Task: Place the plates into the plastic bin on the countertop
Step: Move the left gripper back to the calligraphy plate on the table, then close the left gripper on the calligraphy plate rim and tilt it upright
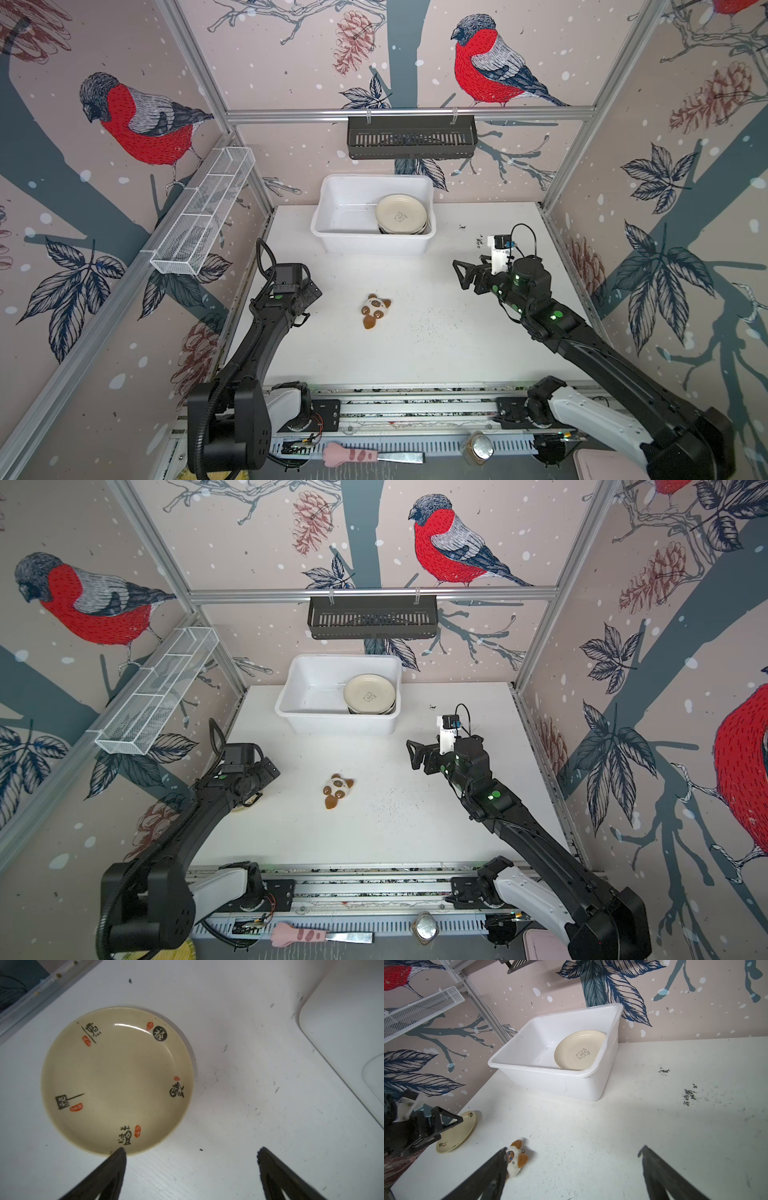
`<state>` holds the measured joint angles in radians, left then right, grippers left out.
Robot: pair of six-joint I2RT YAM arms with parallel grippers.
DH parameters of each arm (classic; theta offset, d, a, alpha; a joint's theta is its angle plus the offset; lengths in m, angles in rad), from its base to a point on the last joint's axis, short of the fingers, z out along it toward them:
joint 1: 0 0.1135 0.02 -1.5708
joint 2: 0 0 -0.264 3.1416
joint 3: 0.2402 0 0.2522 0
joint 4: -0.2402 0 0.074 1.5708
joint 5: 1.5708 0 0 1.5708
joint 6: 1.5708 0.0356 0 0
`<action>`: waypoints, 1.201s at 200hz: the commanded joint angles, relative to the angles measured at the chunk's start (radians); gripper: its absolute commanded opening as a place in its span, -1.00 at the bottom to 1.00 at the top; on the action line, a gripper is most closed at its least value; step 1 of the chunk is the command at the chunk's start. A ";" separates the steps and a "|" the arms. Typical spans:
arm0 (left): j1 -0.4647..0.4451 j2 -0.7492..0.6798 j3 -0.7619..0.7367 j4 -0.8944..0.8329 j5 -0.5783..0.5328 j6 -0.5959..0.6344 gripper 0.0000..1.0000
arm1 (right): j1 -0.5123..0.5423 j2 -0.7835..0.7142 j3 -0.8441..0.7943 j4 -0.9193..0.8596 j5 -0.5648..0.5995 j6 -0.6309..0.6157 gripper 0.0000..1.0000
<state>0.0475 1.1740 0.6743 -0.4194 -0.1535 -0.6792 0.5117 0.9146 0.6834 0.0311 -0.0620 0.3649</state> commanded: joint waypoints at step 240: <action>0.027 0.168 -0.201 0.485 0.440 0.040 0.95 | -0.019 0.051 -0.007 -0.017 0.030 0.046 0.99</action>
<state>0.0776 1.3487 0.5053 0.0498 0.1627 -0.5896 0.4923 0.9550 0.6655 -0.0055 -0.0425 0.3977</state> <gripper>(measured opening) 0.976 0.994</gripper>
